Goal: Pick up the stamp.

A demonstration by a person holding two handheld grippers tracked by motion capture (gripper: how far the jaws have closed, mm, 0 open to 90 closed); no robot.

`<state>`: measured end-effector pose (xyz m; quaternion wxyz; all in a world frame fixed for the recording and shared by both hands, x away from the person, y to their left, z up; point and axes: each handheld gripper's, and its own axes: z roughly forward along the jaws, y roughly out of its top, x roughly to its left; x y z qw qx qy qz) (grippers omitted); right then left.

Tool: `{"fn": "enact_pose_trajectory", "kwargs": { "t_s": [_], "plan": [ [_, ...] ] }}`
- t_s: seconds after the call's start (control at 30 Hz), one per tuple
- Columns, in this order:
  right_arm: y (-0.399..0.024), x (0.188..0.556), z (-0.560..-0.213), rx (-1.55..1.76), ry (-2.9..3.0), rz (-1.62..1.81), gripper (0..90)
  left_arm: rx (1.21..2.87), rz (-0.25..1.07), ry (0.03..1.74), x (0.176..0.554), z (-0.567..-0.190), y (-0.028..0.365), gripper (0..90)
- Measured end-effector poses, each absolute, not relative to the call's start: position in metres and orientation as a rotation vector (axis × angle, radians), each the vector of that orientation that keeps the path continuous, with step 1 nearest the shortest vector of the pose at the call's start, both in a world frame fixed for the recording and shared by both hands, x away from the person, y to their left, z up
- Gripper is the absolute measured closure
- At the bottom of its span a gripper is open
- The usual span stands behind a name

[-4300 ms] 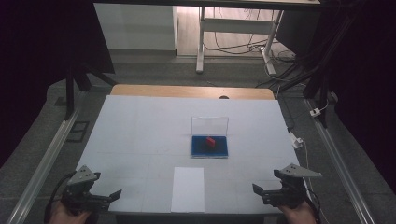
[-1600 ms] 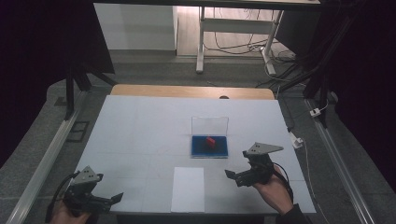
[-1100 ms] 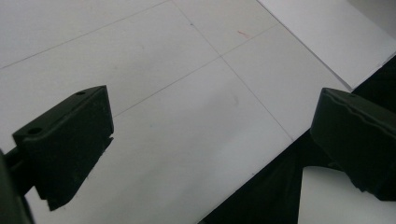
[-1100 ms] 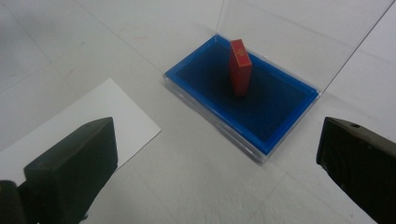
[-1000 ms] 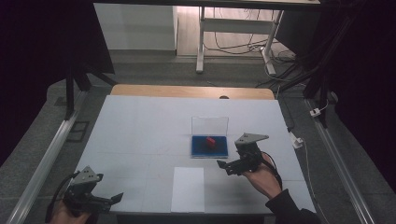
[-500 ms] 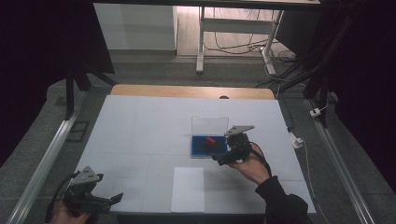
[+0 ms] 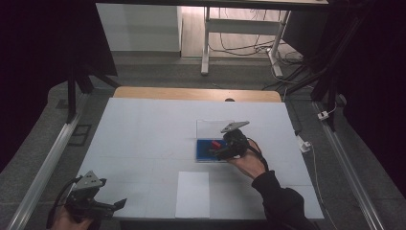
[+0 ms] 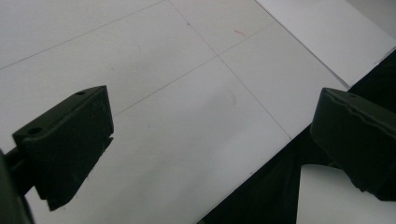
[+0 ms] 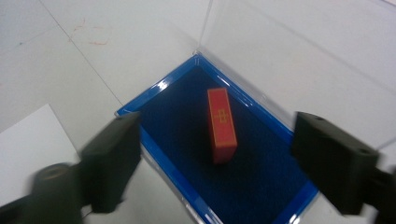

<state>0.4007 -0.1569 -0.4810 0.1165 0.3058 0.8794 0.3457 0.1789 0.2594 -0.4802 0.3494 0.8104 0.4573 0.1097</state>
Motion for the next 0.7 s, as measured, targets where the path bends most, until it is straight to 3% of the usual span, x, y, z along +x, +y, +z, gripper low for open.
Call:
{"fn": "enact_pose_trajectory", "kwargs": {
  "t_s": [0.2,0.5,0.7],
  "plan": [
    [-0.152,0.411,-0.482,0.880,2.616,1.006,50.1,2.096,0.282,1.185,0.179,-0.480,0.260,0.1],
    [-0.153,0.417,-0.483,0.871,2.639,0.990,77.8,2.094,0.276,1.180,0.179,-0.480,0.260,0.0],
    [-0.152,0.416,-0.484,0.849,2.632,0.982,79.7,2.090,0.266,1.178,0.179,-0.480,0.261,0.1]
  ]
}}
